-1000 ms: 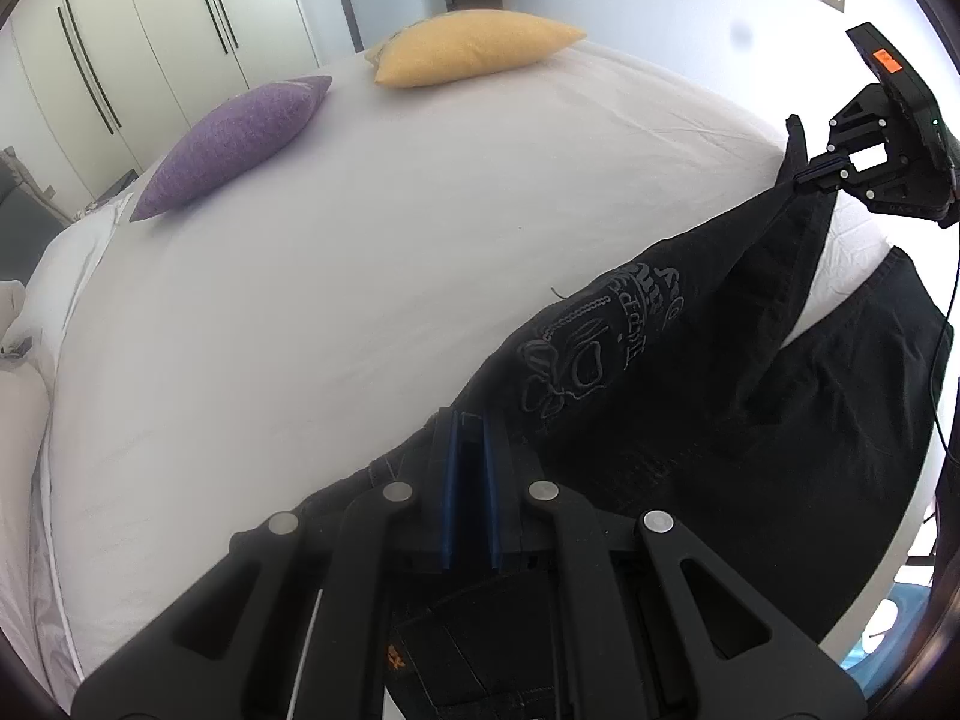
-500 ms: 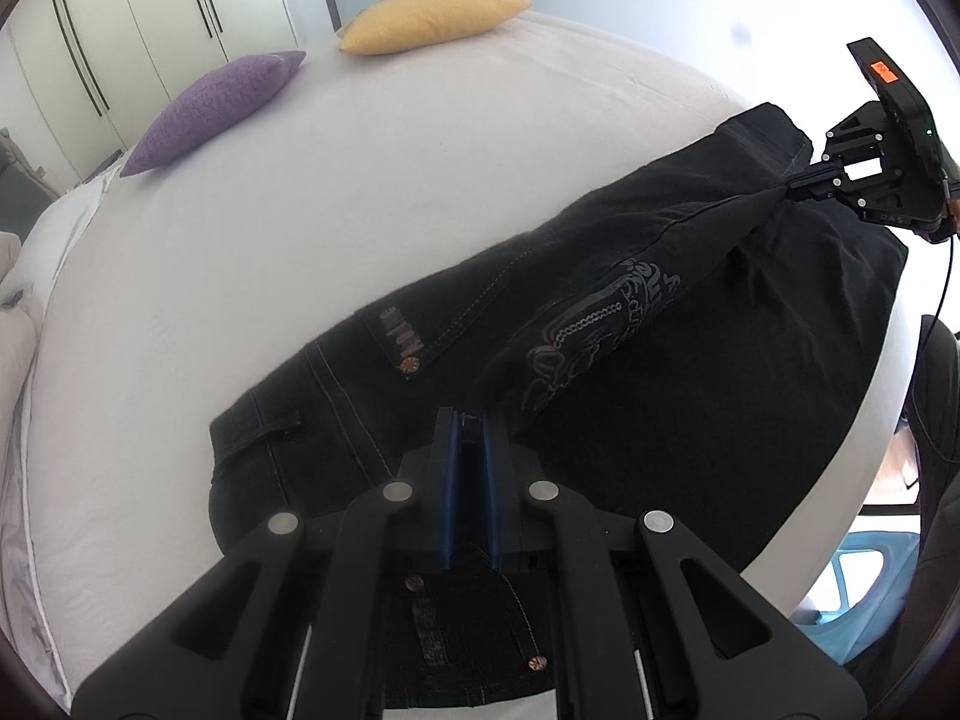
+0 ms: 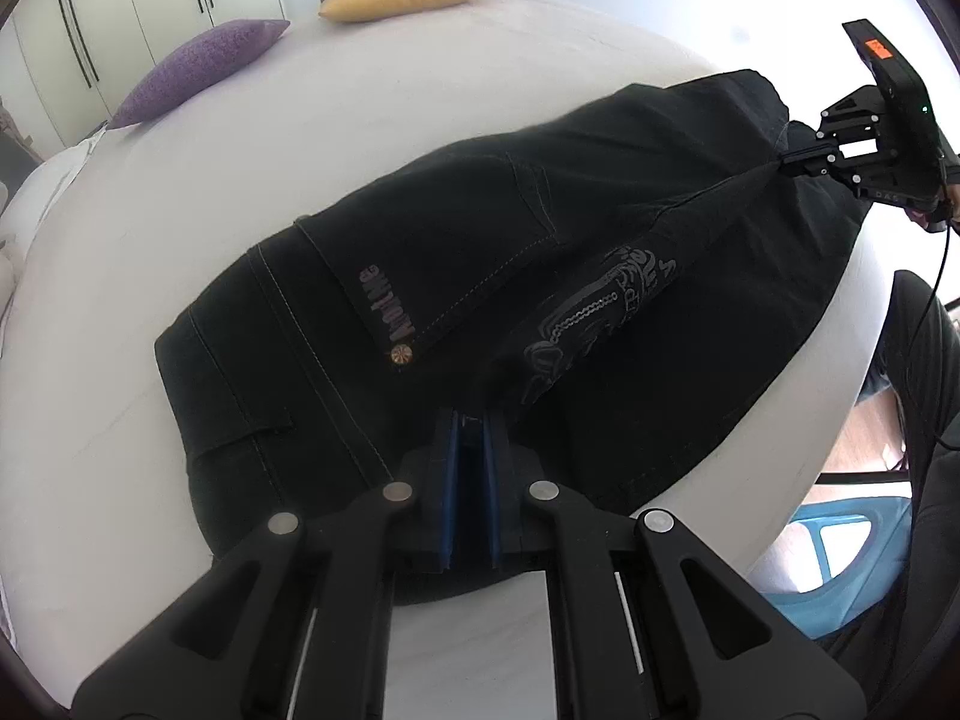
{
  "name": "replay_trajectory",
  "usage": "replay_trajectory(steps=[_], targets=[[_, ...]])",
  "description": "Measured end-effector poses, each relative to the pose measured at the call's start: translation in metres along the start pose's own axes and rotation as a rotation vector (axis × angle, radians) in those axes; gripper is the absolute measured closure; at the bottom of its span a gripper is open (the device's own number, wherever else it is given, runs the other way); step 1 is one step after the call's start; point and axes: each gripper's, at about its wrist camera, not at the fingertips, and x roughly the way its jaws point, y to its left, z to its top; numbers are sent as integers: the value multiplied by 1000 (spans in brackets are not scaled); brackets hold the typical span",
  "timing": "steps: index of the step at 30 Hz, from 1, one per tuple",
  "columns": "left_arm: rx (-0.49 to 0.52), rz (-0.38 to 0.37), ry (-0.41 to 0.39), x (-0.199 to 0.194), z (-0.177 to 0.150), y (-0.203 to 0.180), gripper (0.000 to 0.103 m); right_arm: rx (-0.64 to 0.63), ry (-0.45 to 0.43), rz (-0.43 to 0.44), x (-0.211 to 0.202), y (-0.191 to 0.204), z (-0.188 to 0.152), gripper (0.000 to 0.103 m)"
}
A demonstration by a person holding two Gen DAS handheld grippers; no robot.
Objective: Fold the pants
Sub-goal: 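Lift the hem with the right tool and fold it over toward the left tool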
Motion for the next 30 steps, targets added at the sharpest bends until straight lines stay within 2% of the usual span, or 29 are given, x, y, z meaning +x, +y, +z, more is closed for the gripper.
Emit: replay_trajectory(steps=[6,17,23,25,30], targets=[[-44,3,12,8,-13,-5,97,-48,16,-25,-6,27,-4,101],[-33,-1,24,-7,-25,-8,96,-76,12,-44,-25,55,-9,101],[3,9,57,-5,-32,-10,96,-78,54,-34,-14,67,-18,101],[0,4,52,-8,-28,4,96,-78,53,-35,-15,70,-19,101],[6,-10,53,-7,-32,6,96,-75,56,-40,-17,73,-20,101]])
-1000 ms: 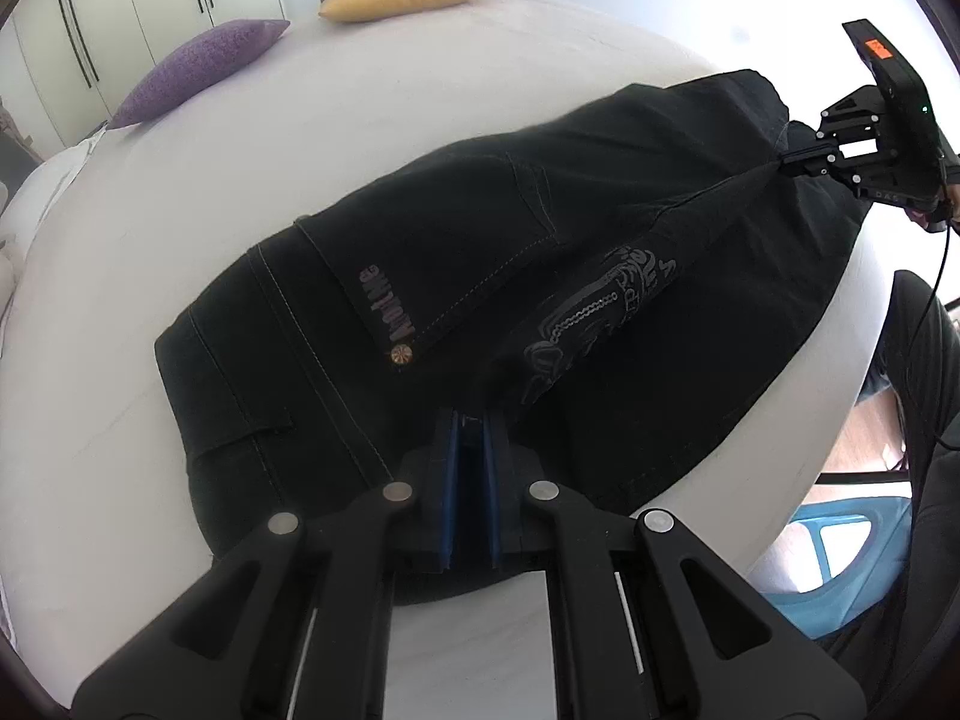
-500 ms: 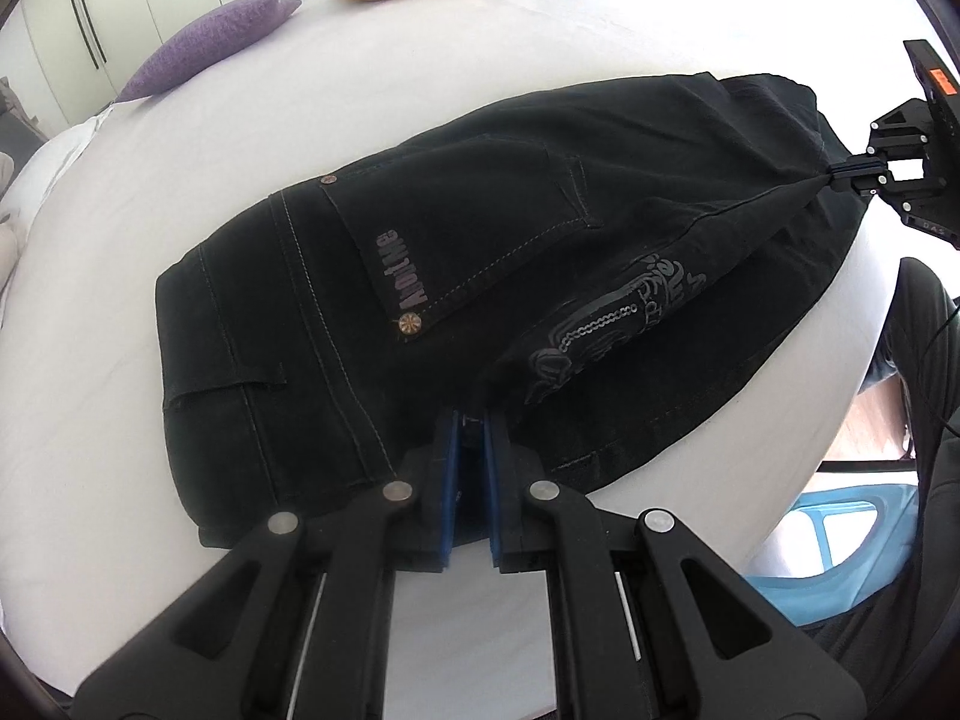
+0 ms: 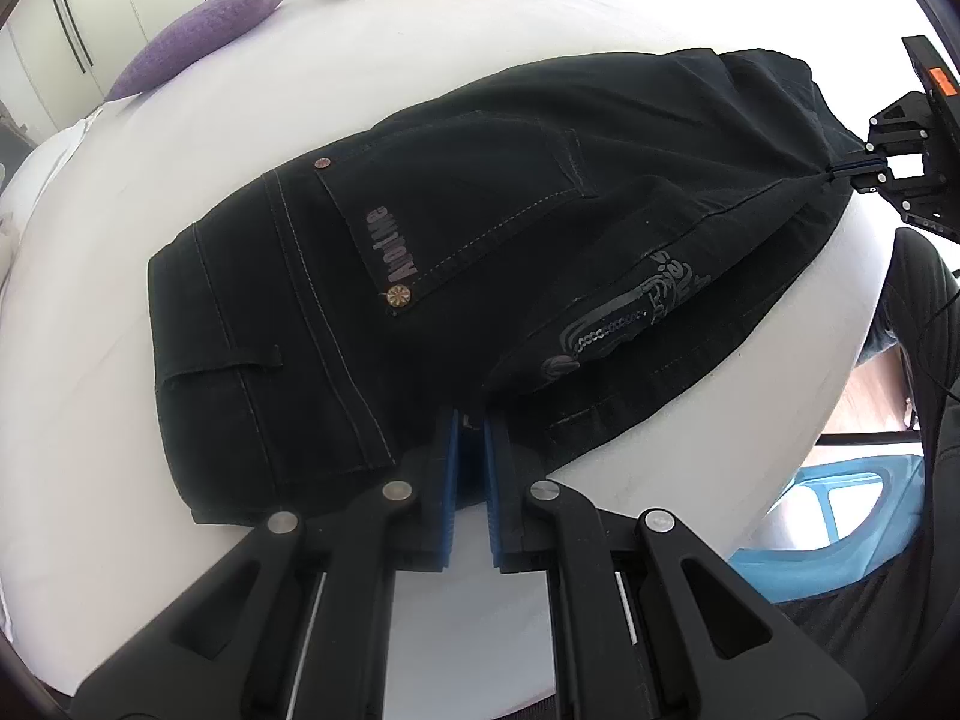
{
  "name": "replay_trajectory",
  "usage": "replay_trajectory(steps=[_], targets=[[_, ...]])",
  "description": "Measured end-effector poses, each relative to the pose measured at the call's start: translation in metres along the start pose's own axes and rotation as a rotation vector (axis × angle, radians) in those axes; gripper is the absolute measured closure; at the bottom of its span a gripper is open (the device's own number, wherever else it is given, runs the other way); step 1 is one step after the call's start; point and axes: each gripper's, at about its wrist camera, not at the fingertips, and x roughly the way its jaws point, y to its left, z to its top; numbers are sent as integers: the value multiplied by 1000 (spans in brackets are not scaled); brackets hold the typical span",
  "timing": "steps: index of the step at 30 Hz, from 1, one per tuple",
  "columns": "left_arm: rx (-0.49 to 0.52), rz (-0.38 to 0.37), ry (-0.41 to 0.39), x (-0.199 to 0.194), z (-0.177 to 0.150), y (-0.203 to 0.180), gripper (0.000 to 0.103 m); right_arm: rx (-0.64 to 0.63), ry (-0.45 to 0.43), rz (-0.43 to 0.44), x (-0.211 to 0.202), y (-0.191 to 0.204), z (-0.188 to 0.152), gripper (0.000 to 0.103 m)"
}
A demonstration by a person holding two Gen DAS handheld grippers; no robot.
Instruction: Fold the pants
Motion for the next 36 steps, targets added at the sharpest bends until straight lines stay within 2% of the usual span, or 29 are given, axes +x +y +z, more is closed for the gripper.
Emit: replay_trajectory(steps=[4,11,16,24,27,29,31,34,36], targets=[[-2,1,7,4,0,3,96,0,1,10,-3,6,-1,100],[18,17,17,19,-2,-1,96,-33,48,14,17,24,-12,100],[47,32,19,22,-1,0,96,-1,39,17,13,24,-15,100],[17,20,27,34,3,9,93,73,37,48,19,26,-24,100],[29,34,44,37,3,7,93,200,-5,128,2,4,-29,96],[17,37,46,38,5,7,93,353,-85,190,-18,-26,-40,69],[-1,38,47,40,7,7,93,547,-188,263,-38,-68,-65,55],[-14,37,49,43,9,10,93,815,-276,290,-52,-132,-119,53],[-21,34,52,44,10,11,93,1005,-303,311,-50,-171,-164,53]])
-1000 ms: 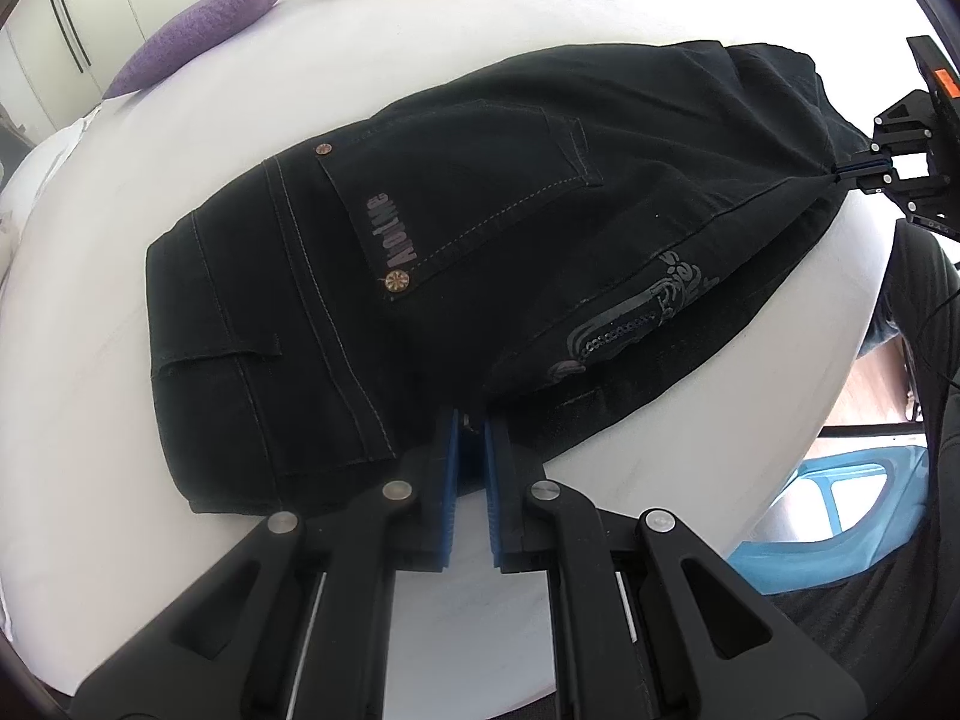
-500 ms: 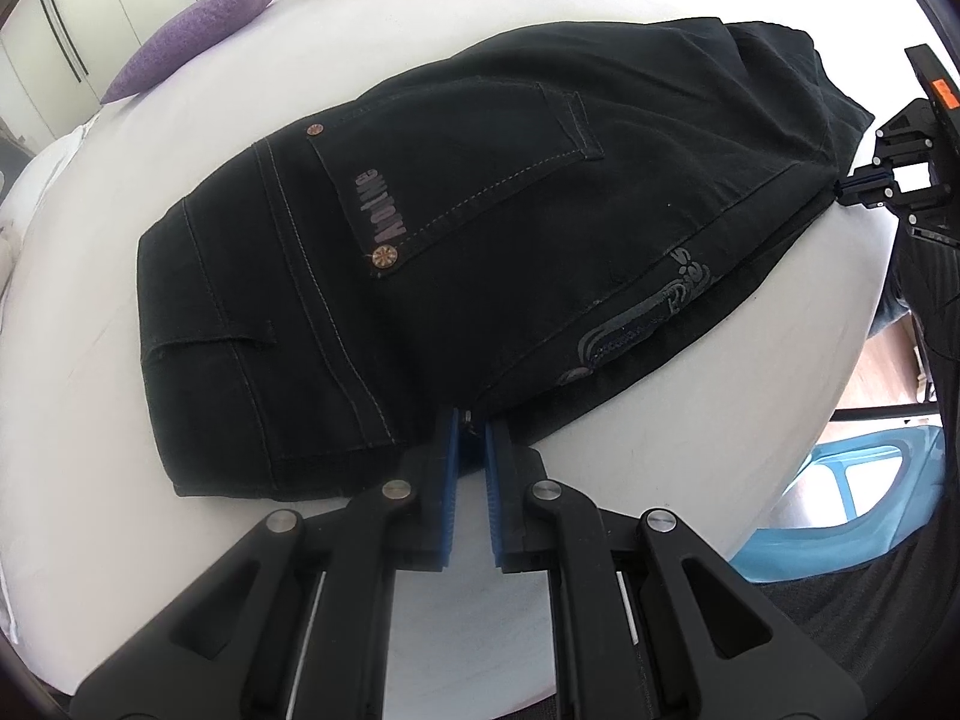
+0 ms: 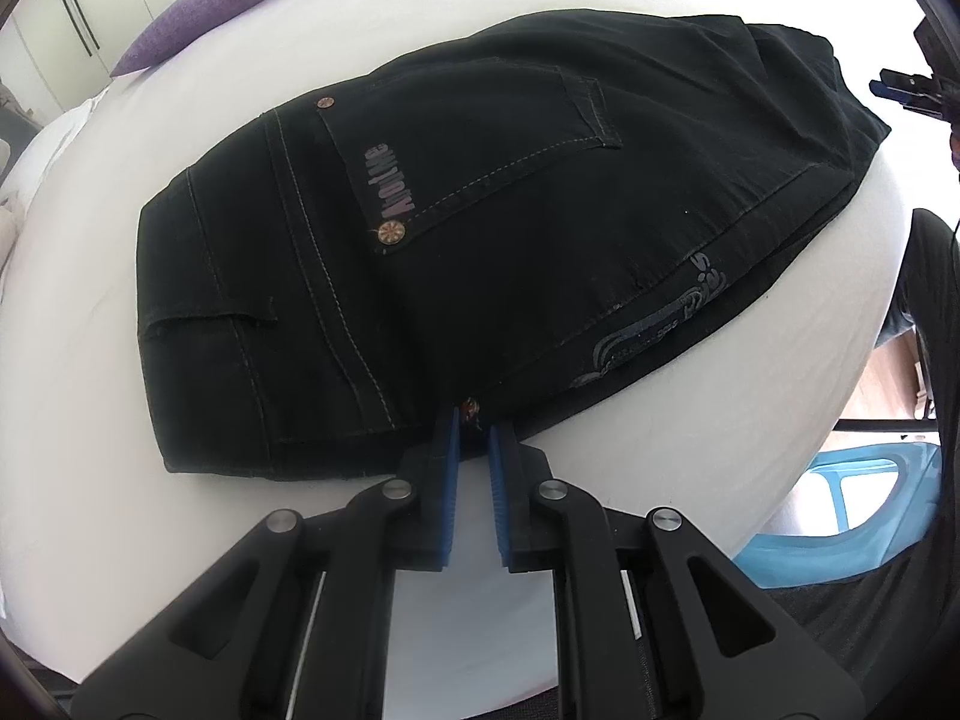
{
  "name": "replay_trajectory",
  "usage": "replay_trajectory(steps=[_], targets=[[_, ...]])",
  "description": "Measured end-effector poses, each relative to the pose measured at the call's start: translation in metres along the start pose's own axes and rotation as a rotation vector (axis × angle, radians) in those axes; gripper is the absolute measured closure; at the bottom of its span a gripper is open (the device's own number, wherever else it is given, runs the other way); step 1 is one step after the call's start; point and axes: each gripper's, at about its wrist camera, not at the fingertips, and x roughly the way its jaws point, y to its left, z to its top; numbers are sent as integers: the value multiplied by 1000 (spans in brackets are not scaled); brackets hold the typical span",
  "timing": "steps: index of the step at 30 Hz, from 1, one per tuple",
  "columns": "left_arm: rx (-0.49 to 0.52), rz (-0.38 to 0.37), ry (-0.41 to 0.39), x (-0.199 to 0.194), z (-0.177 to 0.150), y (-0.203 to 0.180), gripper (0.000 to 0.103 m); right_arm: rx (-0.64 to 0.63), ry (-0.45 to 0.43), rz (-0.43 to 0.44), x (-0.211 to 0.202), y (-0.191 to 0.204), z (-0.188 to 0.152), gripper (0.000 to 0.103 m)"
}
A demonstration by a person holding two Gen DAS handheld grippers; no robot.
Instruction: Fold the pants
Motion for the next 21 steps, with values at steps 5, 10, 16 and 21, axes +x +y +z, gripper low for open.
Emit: replay_trajectory(steps=[5,10,16,21], targets=[[-6,9,19,3,5,2,92,307,-53,81,-15,-85,1,52],[5,28,48,7,11,-2,93,528,-89,183,6,-133,3,52],[10,40,69,9,17,-6,93,520,-69,202,23,-138,22,74],[3,41,63,9,20,-8,93,432,-47,85,7,-115,36,96]])
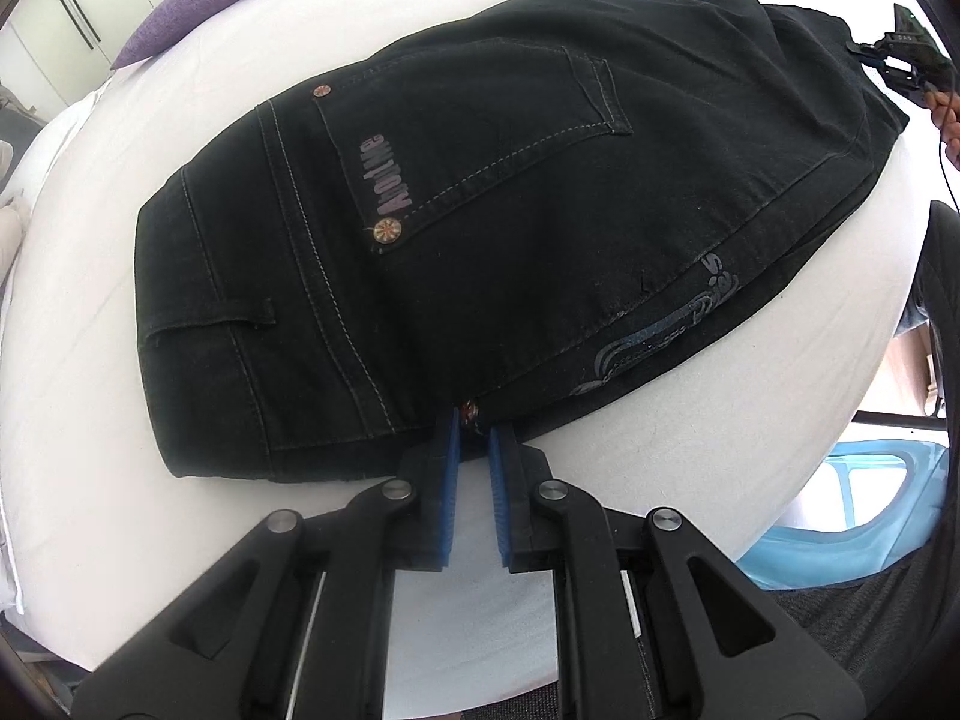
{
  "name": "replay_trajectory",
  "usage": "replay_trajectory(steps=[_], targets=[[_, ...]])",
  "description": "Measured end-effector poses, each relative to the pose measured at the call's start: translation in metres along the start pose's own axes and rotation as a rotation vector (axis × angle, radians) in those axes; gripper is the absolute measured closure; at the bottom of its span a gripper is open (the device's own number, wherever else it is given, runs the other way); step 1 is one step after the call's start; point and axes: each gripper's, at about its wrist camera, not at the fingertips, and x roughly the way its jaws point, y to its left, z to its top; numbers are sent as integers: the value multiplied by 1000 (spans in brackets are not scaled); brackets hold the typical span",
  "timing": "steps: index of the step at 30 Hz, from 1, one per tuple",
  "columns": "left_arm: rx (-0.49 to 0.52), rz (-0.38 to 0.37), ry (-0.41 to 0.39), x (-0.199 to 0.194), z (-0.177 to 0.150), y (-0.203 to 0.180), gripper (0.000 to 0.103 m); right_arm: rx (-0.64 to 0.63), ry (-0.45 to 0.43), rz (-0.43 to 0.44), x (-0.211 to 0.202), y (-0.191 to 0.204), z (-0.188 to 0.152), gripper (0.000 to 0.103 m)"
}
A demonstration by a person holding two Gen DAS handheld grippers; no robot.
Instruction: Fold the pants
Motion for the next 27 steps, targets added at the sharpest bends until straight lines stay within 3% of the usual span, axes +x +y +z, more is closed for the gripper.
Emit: replay_trajectory(steps=[3,6,9,12,13,14,16,20,24,25,26,27], targets=[[-3,-3,-4,1,0,0,92,0,11,-50,-11,19,3,97],[-3,-1,-3,1,0,0,93,70,-9,-15,-37,29,9,98],[-5,-3,-5,1,-1,2,92,1,-34,-14,-51,58,14,98],[-4,2,-6,0,-2,4,93,23,-96,-107,-54,45,21,97],[-3,-1,-7,-1,-2,5,93,60,-92,-148,-51,30,22,89],[-7,0,-10,-1,-3,6,93,121,-71,-160,-47,14,20,68],[-16,-6,-15,0,-4,8,93,227,-10,-71,-30,-14,11,42],[-18,-14,-6,0,-3,13,92,309,10,48,1,-44,-5,38],[0,-3,12,0,2,11,92,263,-46,136,17,-38,4,45],[1,-3,14,0,3,11,92,238,-25,138,23,-34,8,65],[1,-2,15,0,3,11,92,228,-4,119,26,-29,12,94],[1,0,15,0,4,9,92,220,3,75,26,-25,15,96]])
